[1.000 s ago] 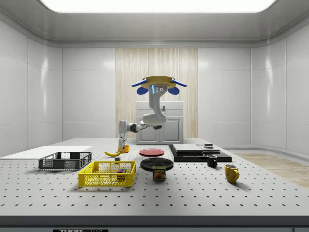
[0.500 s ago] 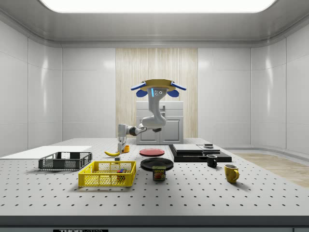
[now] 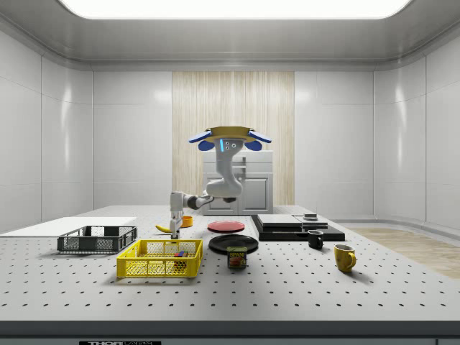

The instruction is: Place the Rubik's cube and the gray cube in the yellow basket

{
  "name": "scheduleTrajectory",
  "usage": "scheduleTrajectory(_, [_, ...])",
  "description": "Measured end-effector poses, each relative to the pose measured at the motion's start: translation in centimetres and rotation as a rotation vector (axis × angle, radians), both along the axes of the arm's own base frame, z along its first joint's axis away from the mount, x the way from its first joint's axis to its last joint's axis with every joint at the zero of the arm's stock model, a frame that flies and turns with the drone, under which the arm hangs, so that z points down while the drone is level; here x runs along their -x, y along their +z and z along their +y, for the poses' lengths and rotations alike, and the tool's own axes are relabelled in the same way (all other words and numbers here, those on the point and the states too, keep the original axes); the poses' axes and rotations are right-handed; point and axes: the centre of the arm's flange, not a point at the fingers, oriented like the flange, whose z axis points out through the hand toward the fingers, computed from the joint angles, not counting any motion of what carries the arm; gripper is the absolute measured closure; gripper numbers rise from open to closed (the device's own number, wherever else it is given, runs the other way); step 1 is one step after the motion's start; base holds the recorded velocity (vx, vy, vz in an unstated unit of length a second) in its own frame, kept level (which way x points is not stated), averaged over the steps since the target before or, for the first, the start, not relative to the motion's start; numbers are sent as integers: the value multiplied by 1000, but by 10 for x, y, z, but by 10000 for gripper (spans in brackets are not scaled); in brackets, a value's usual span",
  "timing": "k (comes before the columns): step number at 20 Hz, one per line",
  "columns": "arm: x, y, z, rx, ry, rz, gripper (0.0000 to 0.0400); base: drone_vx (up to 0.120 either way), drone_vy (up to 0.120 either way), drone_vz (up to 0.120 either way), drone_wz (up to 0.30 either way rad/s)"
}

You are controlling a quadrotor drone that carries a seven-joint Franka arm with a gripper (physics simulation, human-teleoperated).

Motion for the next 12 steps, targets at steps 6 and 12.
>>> scheduleTrajectory(6, [0,2,0,0,0,0,0,0,-20,0,0])
scheduleTrajectory(12, [-7,11,0,0,0,0,0,0,0,0,0])
